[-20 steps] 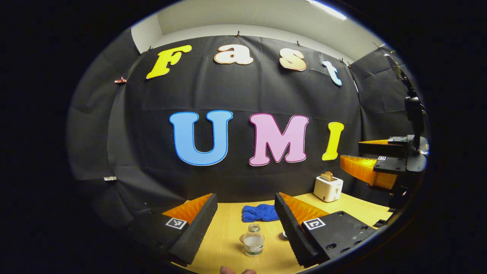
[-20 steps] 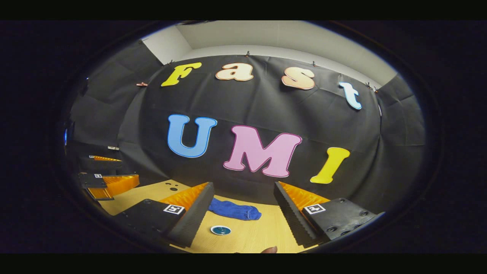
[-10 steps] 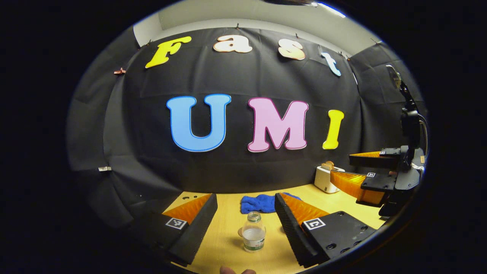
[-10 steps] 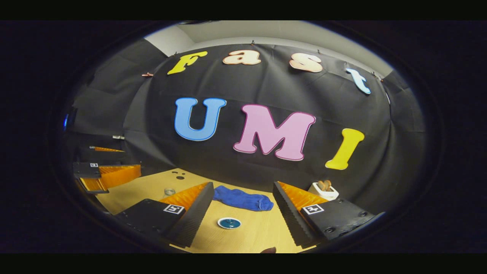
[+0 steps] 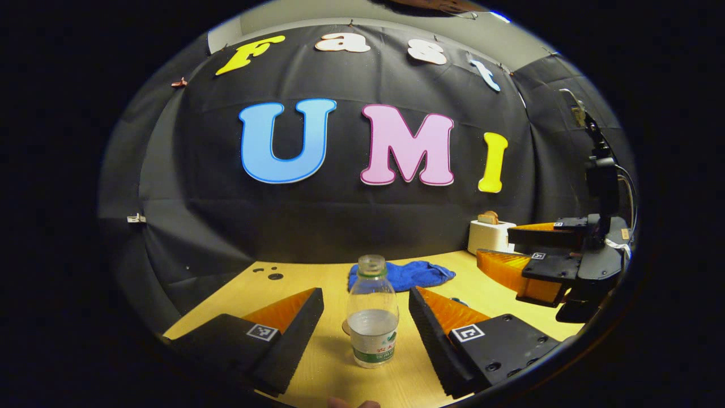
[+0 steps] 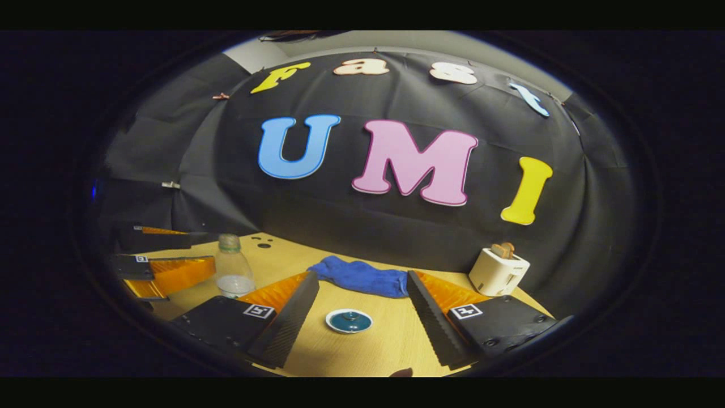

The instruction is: Open the teacup lid with one hand, grasp the water bottle and pour water into the teacup with the other hand; after pouring, place the water bottle on the coaster and then close the teacup lid.

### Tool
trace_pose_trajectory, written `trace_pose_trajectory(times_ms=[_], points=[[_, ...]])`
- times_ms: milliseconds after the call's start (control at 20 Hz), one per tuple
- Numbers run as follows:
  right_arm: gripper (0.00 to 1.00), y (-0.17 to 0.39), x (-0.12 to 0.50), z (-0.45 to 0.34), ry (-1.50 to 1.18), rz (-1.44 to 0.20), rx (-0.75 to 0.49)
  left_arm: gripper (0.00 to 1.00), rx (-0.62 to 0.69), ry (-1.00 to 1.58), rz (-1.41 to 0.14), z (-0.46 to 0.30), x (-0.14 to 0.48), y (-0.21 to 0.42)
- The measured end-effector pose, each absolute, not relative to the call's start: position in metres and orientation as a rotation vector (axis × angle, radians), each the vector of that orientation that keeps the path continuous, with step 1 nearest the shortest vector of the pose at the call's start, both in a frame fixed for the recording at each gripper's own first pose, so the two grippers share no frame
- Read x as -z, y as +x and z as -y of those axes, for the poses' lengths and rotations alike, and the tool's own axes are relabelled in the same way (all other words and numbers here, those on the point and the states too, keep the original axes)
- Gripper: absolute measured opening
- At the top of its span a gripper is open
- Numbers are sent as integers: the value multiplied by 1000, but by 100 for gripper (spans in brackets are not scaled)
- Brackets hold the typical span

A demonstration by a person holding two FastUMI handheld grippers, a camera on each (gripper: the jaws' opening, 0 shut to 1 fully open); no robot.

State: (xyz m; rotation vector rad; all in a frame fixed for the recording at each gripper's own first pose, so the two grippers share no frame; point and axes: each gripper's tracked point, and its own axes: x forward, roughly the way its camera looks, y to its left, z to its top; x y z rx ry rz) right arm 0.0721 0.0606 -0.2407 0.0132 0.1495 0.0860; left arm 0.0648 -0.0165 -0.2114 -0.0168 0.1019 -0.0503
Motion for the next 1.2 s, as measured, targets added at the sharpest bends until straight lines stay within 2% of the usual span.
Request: trace_pose_trajectory(times_ms=[400, 500, 650, 750, 800, 950, 1150, 1200], points=[[95, 103, 332, -76, 0, -259, -145, 95, 39, -33, -148, 19, 268, 78], [89, 109, 345, -78, -6, -277, -153, 95, 33, -39, -155, 18, 273, 78], [89, 120, 363, -81, 23, -320, -160, 95, 24, -35, -161, 17, 277, 78], [84, 122, 372, -81, 54, -347, -162, 95, 22, -36, -162, 18, 280, 79], [77, 122, 375, -80, 70, -355, -165, 95, 21, -37, -162, 18, 280, 79], [75, 123, 380, -82, 84, -373, -180, 95, 11, -37, -163, 18, 280, 81], [65, 124, 377, -85, 85, -363, -208, 95, -1, -43, -168, 18, 281, 81], [59, 125, 377, -86, 87, -358, -213, 95, -4, -45, -171, 18, 281, 81]])
